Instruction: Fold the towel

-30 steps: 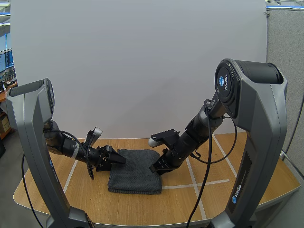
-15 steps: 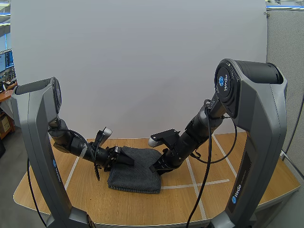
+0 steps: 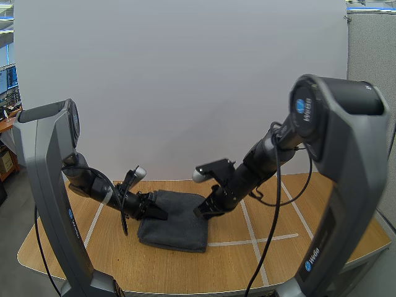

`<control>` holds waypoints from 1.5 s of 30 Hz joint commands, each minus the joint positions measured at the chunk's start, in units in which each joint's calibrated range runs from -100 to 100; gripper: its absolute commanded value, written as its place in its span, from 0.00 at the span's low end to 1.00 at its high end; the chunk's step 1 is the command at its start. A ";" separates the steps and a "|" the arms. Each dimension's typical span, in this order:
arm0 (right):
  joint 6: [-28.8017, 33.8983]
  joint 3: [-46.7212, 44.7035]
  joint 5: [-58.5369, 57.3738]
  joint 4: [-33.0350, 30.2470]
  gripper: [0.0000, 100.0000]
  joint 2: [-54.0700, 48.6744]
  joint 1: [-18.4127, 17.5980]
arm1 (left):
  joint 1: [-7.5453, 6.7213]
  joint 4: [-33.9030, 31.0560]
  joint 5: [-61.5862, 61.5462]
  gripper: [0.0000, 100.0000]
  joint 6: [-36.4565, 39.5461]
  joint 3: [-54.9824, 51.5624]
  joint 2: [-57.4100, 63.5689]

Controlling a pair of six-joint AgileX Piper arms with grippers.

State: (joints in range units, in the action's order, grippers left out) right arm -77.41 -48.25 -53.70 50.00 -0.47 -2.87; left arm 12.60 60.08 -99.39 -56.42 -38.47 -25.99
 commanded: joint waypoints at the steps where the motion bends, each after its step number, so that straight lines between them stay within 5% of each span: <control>1: 11.52 0.31 -12.76 -11.49 0.00 -18.69 -0.07 | 2.03 -1.33 -0.61 0.00 0.25 0.31 10.63; 12: 19.31 0.31 -25.92 -21.76 0.00 -45.40 -0.07 | 8.31 -6.99 -0.61 0.00 2.63 1.35 28.34; 14: 19.75 0.31 -31.76 -21.76 0.00 -48.63 -0.07 | 12.16 -8.68 -0.61 0.00 3.19 2.39 32.73; 18: 20.05 0.31 -40.23 -22.06 0.00 -51.45 -0.07 | 16.87 -10.08 -0.61 0.00 3.79 6.74 33.11; 23: 21.43 0.31 -46.30 -22.07 0.00 -54.88 -0.07 | 20.51 -13.65 -0.61 0.00 4.17 15.87 29.05; 36: 24.88 0.31 -46.30 -22.58 0.00 -59.95 -0.07 | 20.27 -18.91 -0.61 0.00 5.00 40.95 9.17; 45: 27.19 0.31 -46.30 -26.74 0.00 -59.95 -0.07 | 19.17 -19.55 -0.61 0.00 1.18 43.00 5.45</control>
State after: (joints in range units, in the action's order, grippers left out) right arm -52.23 -48.25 -99.40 25.94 -59.69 -2.87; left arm 33.11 40.11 -99.11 -53.17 3.55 -19.84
